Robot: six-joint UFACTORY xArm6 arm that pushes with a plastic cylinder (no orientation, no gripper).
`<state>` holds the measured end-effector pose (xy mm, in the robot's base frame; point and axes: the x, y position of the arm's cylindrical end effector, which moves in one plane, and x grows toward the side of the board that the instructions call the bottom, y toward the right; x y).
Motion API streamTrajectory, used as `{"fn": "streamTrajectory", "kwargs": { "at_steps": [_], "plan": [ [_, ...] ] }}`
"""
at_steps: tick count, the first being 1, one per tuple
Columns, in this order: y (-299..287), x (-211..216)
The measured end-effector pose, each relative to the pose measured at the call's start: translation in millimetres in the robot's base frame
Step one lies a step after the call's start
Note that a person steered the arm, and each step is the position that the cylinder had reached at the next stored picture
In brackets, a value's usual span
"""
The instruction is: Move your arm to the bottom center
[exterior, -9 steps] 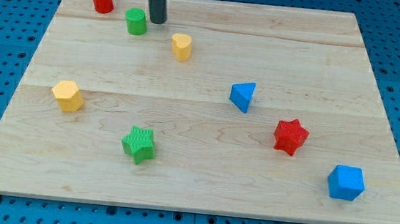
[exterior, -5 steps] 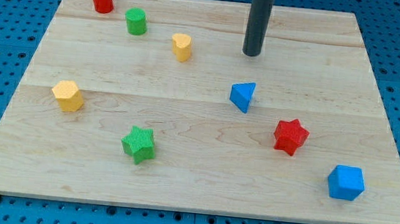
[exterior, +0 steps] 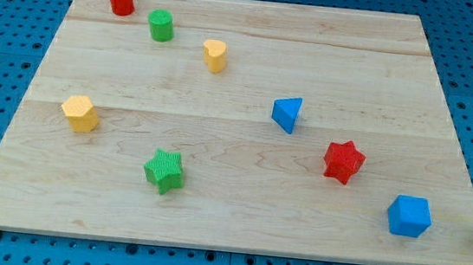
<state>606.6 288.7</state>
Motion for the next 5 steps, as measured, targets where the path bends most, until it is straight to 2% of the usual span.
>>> {"fn": "streamTrajectory", "kwargs": {
  "at_steps": [2, 5],
  "plan": [
    [-30, 12],
    [-183, 12]
  ]
}}
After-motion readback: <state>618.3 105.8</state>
